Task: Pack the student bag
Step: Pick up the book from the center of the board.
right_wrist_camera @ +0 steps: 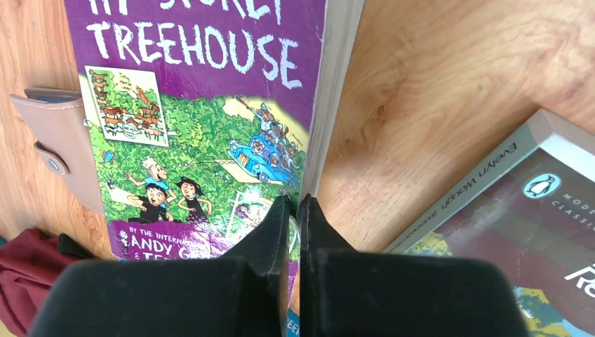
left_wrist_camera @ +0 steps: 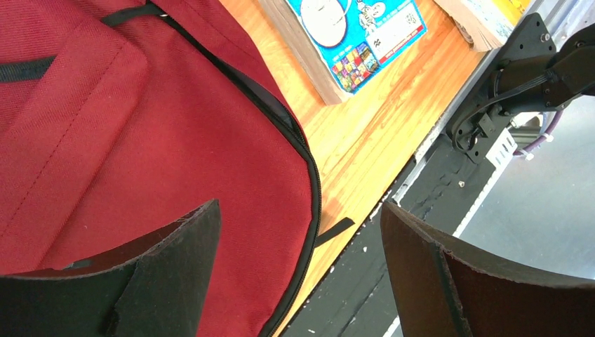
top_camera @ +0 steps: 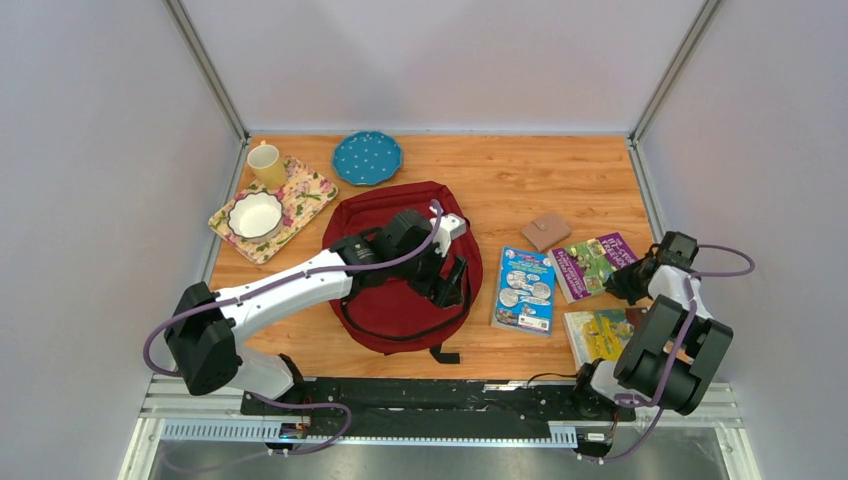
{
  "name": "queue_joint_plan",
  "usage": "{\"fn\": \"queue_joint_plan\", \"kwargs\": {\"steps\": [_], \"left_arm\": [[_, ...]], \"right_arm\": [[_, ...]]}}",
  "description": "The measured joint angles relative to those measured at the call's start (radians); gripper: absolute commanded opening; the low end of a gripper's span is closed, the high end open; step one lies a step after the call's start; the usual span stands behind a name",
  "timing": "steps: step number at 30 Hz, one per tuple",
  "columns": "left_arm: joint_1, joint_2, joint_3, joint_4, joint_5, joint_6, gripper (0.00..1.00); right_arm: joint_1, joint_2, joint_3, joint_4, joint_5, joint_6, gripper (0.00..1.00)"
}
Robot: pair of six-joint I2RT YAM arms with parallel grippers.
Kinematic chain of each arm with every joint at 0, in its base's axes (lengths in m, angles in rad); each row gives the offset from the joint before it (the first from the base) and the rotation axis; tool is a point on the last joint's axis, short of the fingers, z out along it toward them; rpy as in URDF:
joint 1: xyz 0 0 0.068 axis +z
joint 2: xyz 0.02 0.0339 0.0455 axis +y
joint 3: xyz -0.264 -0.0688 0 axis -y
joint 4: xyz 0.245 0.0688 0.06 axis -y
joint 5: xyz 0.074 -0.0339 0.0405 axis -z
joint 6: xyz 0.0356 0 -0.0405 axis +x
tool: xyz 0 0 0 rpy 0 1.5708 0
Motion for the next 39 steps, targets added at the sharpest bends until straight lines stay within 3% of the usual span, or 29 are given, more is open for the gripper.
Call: {"fn": "queue_joint_plan", "kwargs": {"steps": [10, 17, 39], "left_arm": [[0.000, -0.001, -0.004, 0.016, -0.039, 0.001, 0.90], [0.000, -0.010, -0.004, 0.016, -0.095, 0.000, 0.91], [0.016, -0.197, -0.115, 0.062, -0.255, -0.056, 0.99]], "right_arm": [[0.038, -0.010, -0.004, 0.050, -0.064, -0.041, 0.00], [0.047, -0.143, 0.043, -0.001, -0.127, -0.045, 0.00], [0.081, -0.277, 0.216, -0.091, -0.415, -0.023, 0.00]]}}
